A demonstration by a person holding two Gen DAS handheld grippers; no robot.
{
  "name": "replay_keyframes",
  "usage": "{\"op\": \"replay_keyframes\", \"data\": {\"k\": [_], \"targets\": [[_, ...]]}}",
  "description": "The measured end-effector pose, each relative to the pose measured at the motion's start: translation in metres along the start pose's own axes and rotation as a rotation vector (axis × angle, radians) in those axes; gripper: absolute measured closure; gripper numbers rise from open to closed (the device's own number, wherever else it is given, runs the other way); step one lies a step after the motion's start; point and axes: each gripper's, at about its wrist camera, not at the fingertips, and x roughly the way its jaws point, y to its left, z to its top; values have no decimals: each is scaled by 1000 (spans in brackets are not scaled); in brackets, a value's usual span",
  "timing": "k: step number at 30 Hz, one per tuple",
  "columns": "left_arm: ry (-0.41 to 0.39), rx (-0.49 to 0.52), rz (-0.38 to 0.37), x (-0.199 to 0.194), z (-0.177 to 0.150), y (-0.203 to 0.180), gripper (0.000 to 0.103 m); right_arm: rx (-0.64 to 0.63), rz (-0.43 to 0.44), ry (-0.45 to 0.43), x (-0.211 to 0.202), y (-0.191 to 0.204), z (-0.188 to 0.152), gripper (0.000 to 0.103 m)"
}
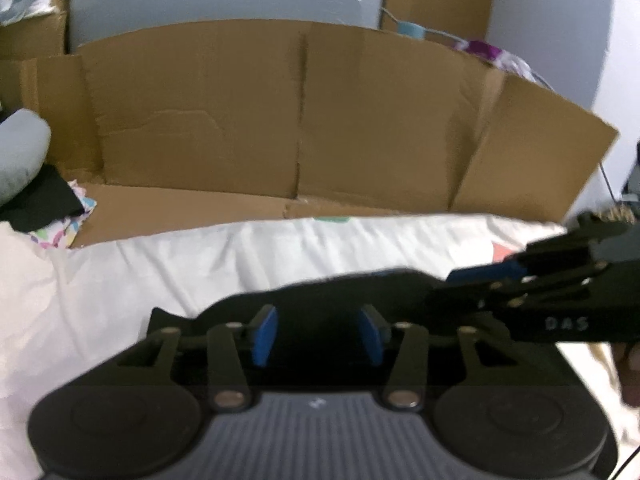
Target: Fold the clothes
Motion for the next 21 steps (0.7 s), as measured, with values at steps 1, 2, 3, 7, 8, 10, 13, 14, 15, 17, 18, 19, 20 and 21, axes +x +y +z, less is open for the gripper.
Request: {"op": "replay_keyframes", "data": {"k": [1,2,3,7,8,10,13,14,15,17,18,19,20,21], "targets": [[0,27,-4,0,-3,-2,48,-14,3,-6,-4,2,-2,78],[0,45,-5,0,-5,-3,45,-30,9,-6,-5,5,-4,78],[1,53,-5,2,-6,-3,44,-49,16,-2,-6,8,-7,78],[15,52,3,11,-8,1,39,-107,-5,19,2,15,-14,76],[22,47,4,14,-8,3,39,-108,-6,20,4,14,-13,76],[31,49,9,19,-6,4,39,-117,-9,28,11,15,-11,77],[42,42,14,25,-6,6,39,-130,-15,39,19,16,-8,78],[45,35,13,27,-6,8,39,-133,-16,41,21,16,-8,78],[46,16,7,28,-8,10,39,-130,-16,44,24,15,-8,78],[41,-32,-13,29,-11,16,40,-127,-14,46,28,14,-9,78],[38,-24,-10,27,-10,15,40,-130,-13,43,29,14,-10,77],[36,-16,-7,25,-10,14,41,-133,-11,40,30,15,-12,77],[32,-6,0,22,-9,12,45,-140,-10,40,30,15,-12,77],[22,8,8,17,-8,9,48,-150,-9,41,30,15,-12,77]]}}
